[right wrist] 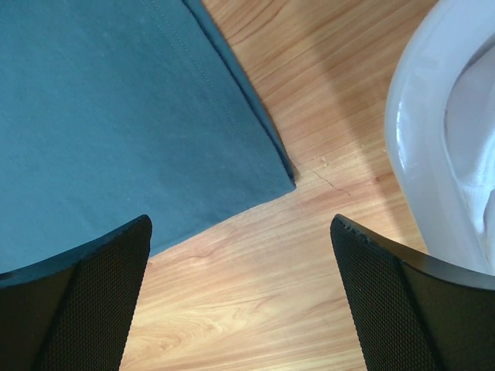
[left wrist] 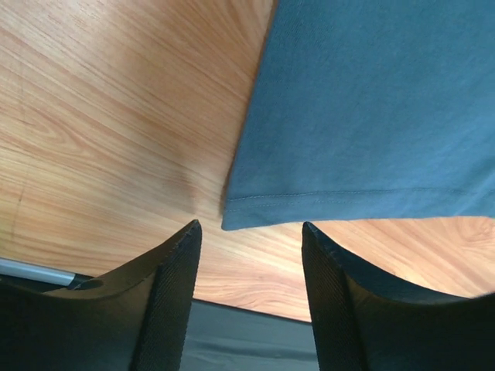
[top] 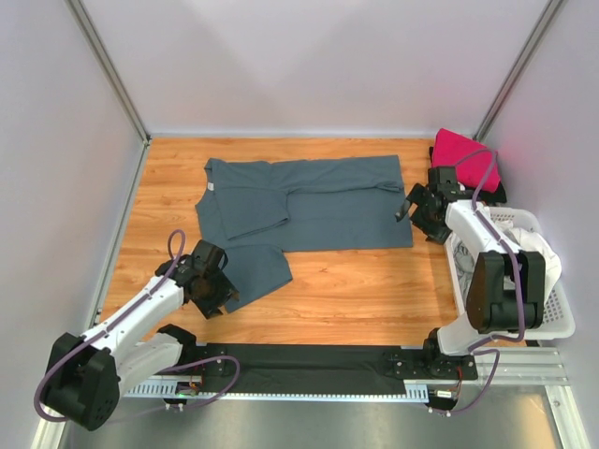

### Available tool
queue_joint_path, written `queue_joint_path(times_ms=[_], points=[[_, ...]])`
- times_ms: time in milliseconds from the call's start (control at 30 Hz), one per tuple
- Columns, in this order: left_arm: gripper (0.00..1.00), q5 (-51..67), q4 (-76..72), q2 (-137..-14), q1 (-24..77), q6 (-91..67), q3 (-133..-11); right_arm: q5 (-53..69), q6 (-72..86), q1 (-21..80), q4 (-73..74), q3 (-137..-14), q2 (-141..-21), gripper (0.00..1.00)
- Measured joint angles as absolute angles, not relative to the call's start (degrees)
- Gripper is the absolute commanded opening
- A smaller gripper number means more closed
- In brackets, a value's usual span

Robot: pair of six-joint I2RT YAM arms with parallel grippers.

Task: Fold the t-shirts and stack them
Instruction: Fold the tshirt

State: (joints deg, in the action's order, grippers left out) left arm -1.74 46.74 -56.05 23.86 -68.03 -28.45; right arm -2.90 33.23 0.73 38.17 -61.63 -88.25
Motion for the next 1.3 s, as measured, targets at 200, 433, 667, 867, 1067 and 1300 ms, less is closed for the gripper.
queue_joint_path(times_ms=[200,433,667,867,1067,1300], points=[[0.61,-1.7,45.3,-56.0,23.9,-69.0,-28.4,-3.0,33.3,0.7,37.2,-61.9,-89.5,0.99],[0.60,-1.7,45.2,-58.4,23.9,-69.3,-28.4,-3.0,33.3,0.3,36.8,-61.9,-89.7,0.99],[0.38,-1.1,44.7,-62.0,23.9,-69.5,-28.5,-3.0,33.5,-0.2,36.1,-62.0,-89.7,0.95],[0.05,-0.5,44.2,-63.6,23.9,-69.6,-28.8,-3.0,33.5,-0.2,36.0,-62.0,-90.1,0.92],[0.00,-1.2,44.6,-63.6,23.9,-69.6,-29.2,-2.3,33.6,-0.2,35.7,-62.0,-91.0,0.90],[0.00,-3.5,47.8,-62.2,23.9,-69.0,-32.6,-2.2,33.8,-0.1,35.6,-61.8,-92.0,0.78]])
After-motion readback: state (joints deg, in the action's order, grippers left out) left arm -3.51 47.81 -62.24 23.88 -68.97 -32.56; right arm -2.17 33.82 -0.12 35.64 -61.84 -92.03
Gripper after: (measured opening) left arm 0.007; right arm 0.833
